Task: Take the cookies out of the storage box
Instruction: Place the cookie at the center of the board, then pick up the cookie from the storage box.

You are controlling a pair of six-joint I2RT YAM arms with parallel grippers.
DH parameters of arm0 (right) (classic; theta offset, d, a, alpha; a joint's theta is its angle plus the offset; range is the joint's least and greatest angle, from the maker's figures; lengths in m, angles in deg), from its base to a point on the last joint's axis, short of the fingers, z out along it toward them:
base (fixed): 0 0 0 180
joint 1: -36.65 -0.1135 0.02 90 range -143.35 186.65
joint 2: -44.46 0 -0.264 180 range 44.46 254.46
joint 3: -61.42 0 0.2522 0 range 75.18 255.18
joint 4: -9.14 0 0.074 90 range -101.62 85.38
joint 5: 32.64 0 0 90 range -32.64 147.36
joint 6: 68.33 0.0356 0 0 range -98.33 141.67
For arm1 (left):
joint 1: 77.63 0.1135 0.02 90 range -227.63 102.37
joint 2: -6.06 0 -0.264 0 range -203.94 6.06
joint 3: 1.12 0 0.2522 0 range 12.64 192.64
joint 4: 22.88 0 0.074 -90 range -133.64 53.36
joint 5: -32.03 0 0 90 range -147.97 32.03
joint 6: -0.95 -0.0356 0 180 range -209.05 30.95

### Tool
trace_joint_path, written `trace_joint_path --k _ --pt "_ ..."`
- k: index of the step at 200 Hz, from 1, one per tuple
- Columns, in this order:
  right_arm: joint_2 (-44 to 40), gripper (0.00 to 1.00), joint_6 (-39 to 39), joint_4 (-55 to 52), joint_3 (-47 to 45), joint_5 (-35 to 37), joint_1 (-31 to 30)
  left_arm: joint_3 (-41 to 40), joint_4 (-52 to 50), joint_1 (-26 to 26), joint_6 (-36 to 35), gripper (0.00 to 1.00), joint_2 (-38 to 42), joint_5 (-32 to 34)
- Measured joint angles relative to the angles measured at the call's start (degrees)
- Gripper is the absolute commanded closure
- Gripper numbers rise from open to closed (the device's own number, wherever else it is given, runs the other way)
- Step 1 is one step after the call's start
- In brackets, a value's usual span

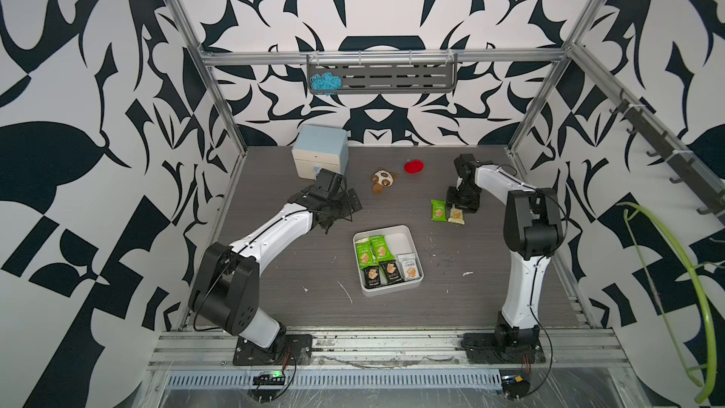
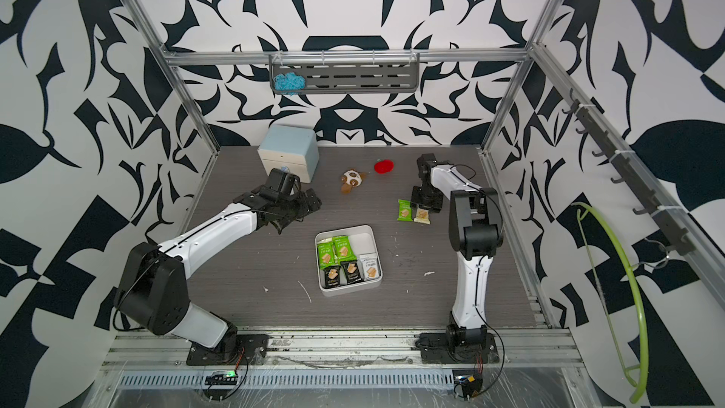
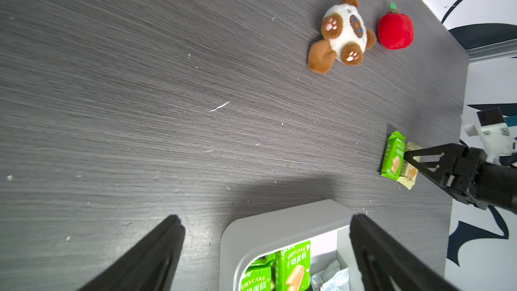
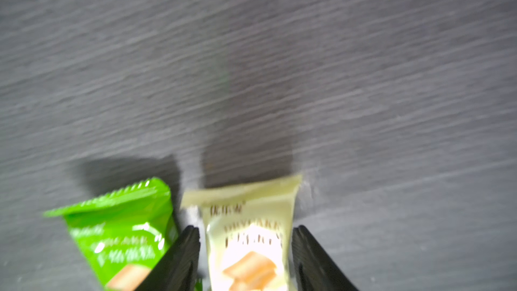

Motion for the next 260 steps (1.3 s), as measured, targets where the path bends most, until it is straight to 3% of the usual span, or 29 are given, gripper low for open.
trace_joint_path --k 40,155,211,260 --pt "-8.13 0.41 0.04 -2.49 -0.52 1.40 -3.32 -1.90 0.28 0.00 -0.09 0.01 2.38 -0.07" --pt "-32.15 0.43 10.10 -4.24 -19.17 -1.70 -27.43 -17.57 3.48 -0.61 3.17 0.01 11.08 -2.38" --pt "-35.45 0.43 17.53 -4.98 -23.34 -1.33 -39.54 -23.02 3.85 -1.73 5.27 0.01 19.61 -1.99" --pt "-31.89 0.45 23.89 -4.87 -24.26 0.70 -47.41 -26.62 2.95 -2.64 7.28 0.01 25.90 -1.31"
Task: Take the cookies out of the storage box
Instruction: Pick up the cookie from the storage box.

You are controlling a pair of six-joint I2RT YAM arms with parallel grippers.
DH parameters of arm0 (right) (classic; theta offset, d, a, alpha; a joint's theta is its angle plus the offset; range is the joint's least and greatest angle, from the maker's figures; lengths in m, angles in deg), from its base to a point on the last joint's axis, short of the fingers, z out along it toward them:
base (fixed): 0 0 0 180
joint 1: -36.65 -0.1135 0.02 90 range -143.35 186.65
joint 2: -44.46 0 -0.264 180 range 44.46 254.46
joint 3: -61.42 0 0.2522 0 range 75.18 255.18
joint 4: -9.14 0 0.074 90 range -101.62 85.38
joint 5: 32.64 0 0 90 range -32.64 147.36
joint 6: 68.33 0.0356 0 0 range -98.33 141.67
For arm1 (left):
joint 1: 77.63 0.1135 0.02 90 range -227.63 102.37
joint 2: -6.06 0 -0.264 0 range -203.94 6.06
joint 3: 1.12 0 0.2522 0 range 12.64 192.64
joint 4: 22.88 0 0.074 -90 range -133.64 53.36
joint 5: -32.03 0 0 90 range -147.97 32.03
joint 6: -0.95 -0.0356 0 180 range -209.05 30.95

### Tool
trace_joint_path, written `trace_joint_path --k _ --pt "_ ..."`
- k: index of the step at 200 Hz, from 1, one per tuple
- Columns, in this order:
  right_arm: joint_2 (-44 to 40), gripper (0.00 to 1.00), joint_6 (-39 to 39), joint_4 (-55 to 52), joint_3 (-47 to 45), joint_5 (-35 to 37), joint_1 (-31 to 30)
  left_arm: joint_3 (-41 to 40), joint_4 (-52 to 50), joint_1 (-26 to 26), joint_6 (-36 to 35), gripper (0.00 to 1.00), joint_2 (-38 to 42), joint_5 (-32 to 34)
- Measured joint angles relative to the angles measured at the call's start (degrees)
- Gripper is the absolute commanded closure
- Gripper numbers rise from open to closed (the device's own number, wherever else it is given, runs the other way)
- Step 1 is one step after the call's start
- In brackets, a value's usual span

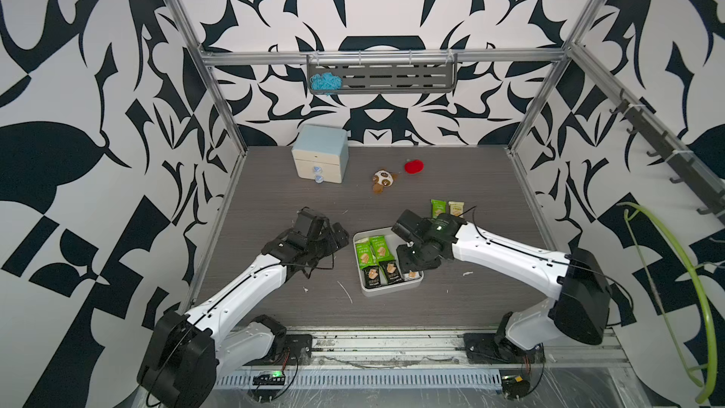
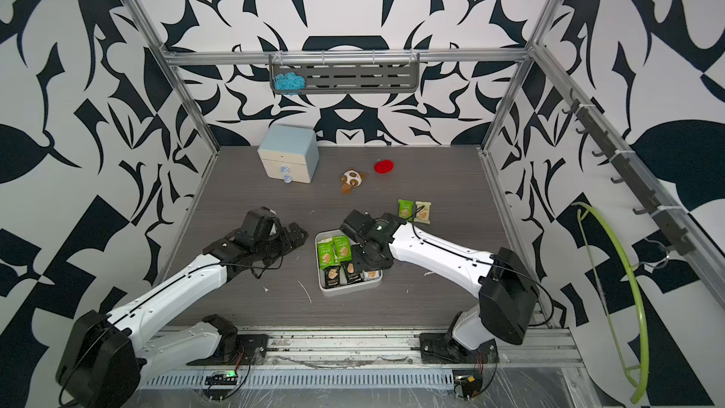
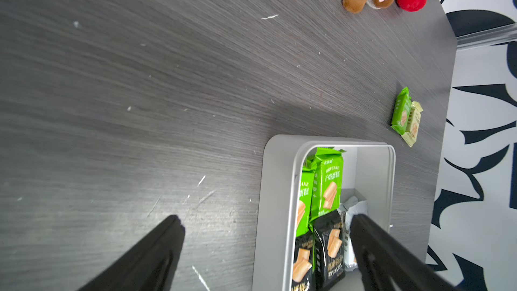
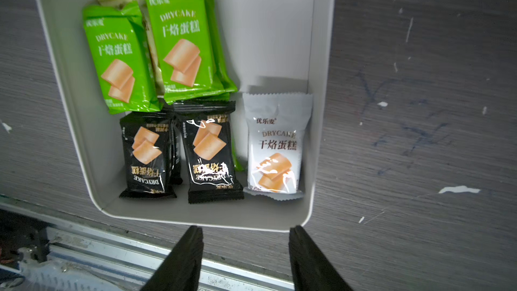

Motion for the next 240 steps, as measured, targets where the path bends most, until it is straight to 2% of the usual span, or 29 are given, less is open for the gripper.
trace_joint_path --k 74,179,240 --pt "4.85 0.48 5.77 -1.14 -0.13 5.20 -1.46 -3.28 -3.23 -0.52 1.84 0.01 6.58 0.94" --pt "14.21 0.48 5.60 1.49 0.50 6.03 -1.36 -3.23 -4.04 -0.52 1.77 0.01 6.32 2.19" --pt "15.26 0.49 4.90 3.10 3.13 6.10 -0.87 -2.75 -4.31 -0.52 1.31 0.01 4.85 2.38"
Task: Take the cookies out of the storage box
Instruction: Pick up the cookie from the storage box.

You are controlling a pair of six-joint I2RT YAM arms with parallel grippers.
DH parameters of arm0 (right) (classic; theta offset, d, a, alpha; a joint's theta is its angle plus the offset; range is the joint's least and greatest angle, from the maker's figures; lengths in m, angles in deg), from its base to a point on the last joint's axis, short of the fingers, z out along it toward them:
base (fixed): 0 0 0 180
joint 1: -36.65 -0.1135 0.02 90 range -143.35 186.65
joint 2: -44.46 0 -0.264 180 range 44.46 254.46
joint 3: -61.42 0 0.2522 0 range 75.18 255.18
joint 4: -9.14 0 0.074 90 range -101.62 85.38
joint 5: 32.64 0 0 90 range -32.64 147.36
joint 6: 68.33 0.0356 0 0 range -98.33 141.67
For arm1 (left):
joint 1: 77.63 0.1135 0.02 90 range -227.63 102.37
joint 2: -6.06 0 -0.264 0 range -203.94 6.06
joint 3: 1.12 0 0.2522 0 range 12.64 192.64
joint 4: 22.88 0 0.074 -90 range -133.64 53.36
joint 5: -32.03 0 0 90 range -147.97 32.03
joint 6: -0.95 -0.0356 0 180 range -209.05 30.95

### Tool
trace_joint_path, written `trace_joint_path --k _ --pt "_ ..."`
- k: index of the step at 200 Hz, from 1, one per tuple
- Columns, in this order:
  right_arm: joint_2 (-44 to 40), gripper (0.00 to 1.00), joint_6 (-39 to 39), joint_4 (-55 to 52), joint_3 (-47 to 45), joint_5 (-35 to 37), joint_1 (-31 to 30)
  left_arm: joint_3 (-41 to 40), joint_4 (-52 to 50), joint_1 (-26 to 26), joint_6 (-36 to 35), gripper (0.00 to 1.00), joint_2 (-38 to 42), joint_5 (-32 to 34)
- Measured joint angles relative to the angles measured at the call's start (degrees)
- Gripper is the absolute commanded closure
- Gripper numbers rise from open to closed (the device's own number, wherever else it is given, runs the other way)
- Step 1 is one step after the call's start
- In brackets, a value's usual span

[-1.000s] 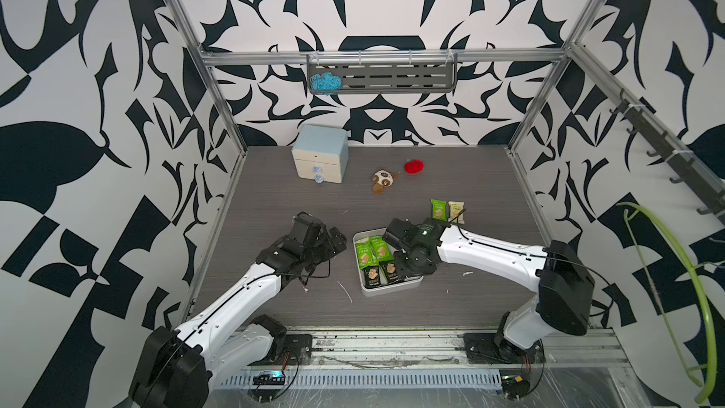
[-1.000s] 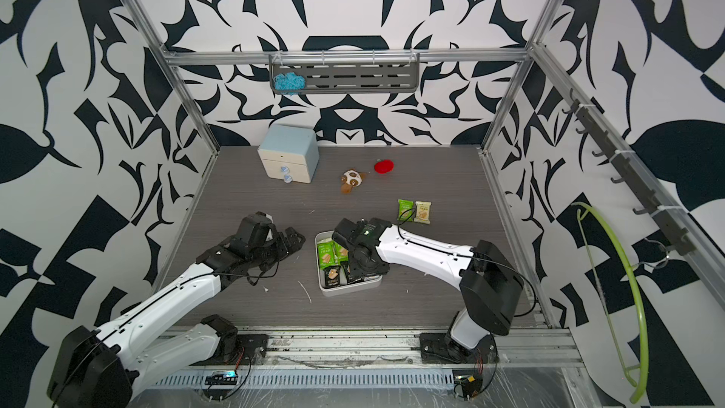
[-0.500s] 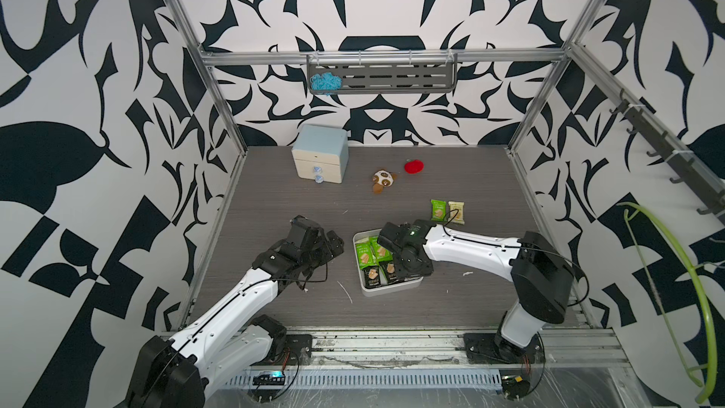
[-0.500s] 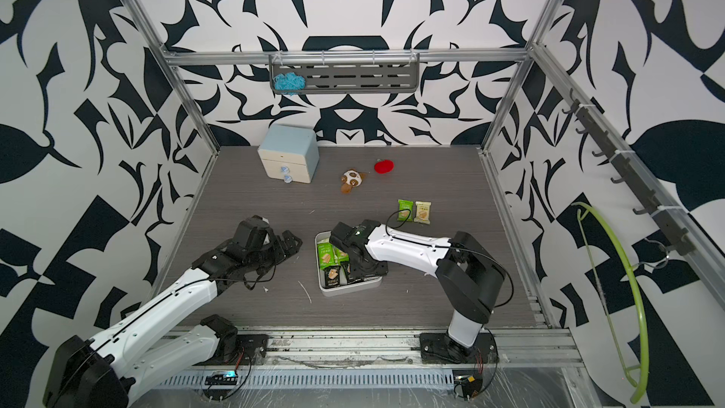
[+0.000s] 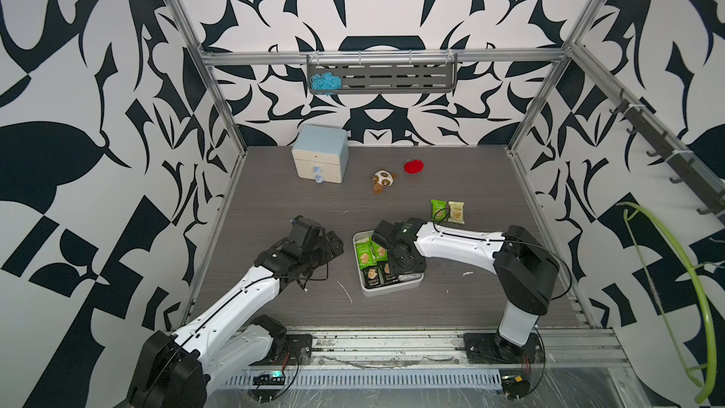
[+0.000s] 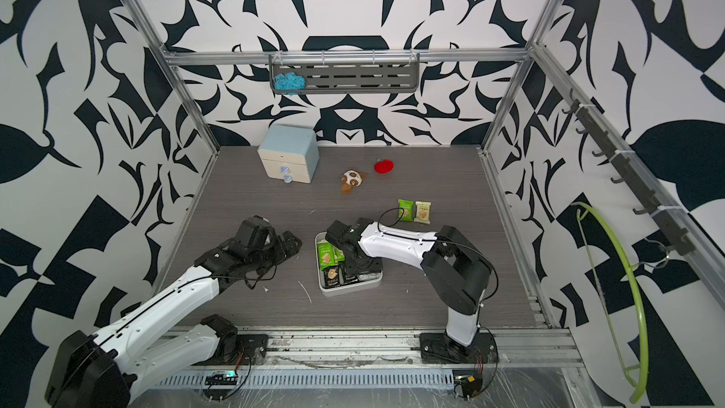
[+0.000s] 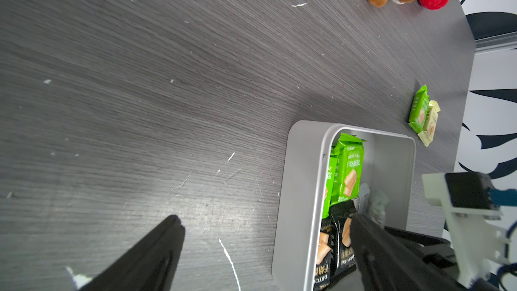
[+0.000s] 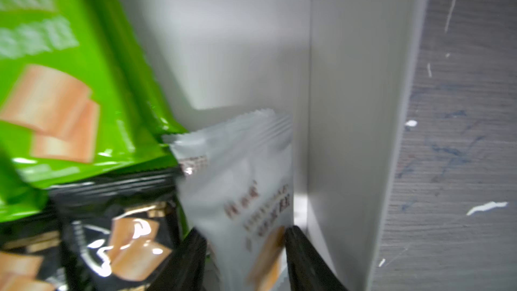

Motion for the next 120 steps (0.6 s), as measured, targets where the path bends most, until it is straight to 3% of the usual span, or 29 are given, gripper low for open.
trace_joint_path --k 75,120 --pt "-2.73 0.42 -0.09 -1.27 2.45 0.46 0.00 0.20 0.26 0.00 -1.11 0.01 -2.54 0.02" --pt "0.22 0.37 -0.04 -2.71 2.73 0.59 0.28 0.55 0.33 0.00 -1.92 0.01 -4.11 0.00"
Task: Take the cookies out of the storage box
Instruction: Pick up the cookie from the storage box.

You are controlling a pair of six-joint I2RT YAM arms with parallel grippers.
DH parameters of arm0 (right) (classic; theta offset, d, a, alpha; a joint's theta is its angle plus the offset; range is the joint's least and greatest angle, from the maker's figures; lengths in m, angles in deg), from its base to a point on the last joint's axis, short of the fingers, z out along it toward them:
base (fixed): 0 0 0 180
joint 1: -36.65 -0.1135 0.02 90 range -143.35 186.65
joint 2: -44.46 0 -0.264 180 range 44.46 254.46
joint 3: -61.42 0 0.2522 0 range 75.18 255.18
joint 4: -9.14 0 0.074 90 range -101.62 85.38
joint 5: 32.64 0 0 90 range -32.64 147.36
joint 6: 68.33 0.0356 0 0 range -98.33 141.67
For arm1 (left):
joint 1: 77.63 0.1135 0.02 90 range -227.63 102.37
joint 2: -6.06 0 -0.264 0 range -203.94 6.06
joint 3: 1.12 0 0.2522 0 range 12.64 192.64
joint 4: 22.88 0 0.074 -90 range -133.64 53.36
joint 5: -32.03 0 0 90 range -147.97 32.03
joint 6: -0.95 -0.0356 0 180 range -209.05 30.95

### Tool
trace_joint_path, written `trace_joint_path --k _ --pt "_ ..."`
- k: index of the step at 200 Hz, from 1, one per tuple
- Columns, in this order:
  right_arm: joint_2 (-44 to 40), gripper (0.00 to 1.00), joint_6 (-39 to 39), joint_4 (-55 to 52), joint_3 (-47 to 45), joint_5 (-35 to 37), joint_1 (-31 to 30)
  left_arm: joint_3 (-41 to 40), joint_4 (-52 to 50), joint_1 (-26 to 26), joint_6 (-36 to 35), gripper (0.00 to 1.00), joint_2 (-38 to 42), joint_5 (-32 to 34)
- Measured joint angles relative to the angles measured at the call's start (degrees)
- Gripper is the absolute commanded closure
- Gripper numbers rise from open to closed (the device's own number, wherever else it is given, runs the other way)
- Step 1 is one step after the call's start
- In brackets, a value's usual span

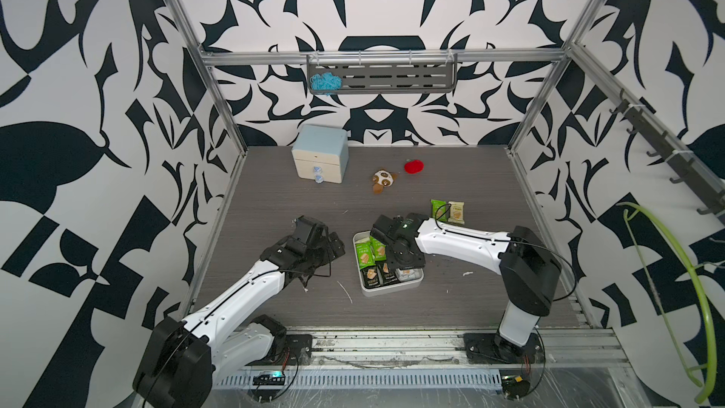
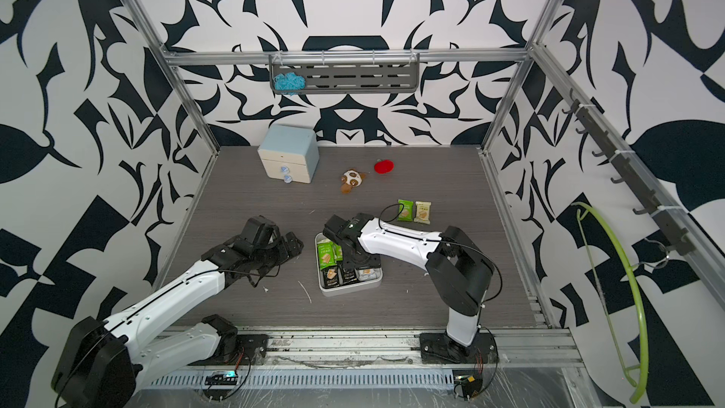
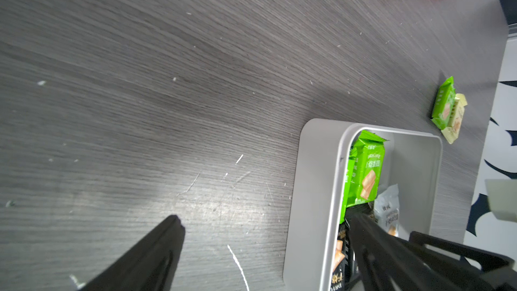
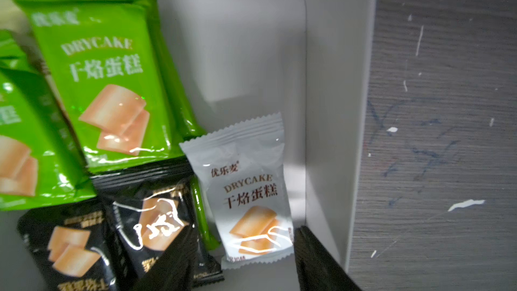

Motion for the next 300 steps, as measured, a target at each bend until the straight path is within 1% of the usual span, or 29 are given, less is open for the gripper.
trace_joint_path --k 47,101,130,170,220,249,300 --pt "1.40 0.37 -0.22 -0.15 0.17 -0.17 0.90 0.94 0.04 0.00 -1.11 0.01 -0.46 0.31" --pt "3.58 0.41 -0.81 0.46 0.42 -0.59 1.99 1.53 -0.02 0.00 -2.45 0.01 -1.33 0.90" --pt "4.13 0.47 -1.18 1.01 0.48 -0.90 2.19 1.79 -0.04 0.00 -2.99 0.01 -1.42 1.07" --pt "4.13 0.59 -1.55 1.44 0.70 -1.11 2.23 1.81 -0.04 0.00 -3.39 0.01 -1.44 1.49" --pt "4.13 0.59 -1.64 1.29 0.87 -1.05 2.23 2.21 -0.09 0.00 -3.69 0.01 -1.60 1.73" --pt "3.93 0.59 -1.79 0.61 2.49 -0.94 2.23 3.43 -0.15 0.00 -3.78 0.01 -1.60 1.97" --pt "-0.28 0.60 -3.04 -0.87 6.45 -0.76 2.23 5.14 -0.24 0.00 -4.02 0.01 -3.28 1.99"
